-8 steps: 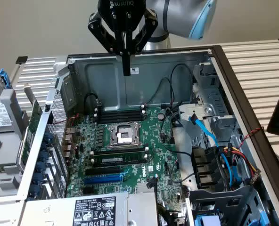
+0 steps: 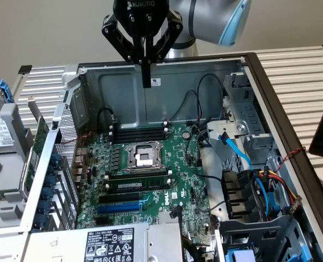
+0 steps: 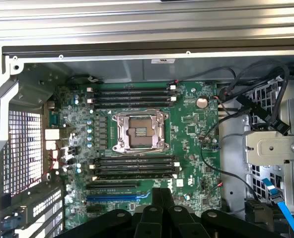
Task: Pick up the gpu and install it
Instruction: 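Reach for the gpu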
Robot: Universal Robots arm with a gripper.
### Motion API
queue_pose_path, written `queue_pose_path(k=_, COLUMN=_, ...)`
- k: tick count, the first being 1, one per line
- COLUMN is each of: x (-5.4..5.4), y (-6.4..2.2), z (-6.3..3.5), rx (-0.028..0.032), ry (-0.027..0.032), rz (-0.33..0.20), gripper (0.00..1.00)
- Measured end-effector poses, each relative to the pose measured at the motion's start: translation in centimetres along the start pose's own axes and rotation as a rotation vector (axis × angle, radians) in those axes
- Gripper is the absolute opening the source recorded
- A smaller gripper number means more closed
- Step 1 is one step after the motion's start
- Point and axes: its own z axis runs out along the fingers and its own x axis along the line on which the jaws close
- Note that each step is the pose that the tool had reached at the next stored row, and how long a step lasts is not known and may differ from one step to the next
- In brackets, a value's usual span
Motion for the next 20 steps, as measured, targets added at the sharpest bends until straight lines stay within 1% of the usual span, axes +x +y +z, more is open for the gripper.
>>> queue_pose_path(k=6, x=0.0, y=0.00, z=0.00, rx=0.0000, ry=0.0006, rz=0.000, gripper=0.11)
queue_pose_path(k=8, x=0.4, y=-0.03, z=-0.01, rx=0.0001, ry=0.0008, rz=0.000, gripper=0.11)
queue_pose_path(k=12, x=1.7, y=-0.12, z=-0.03, rx=0.0001, ry=0.0013, rz=0.000, gripper=0.11)
queue_pose_path(k=20, x=5.3, y=-0.38, z=-0.09, rx=0.0000, ry=0.0013, rz=-0.001, gripper=0.11)
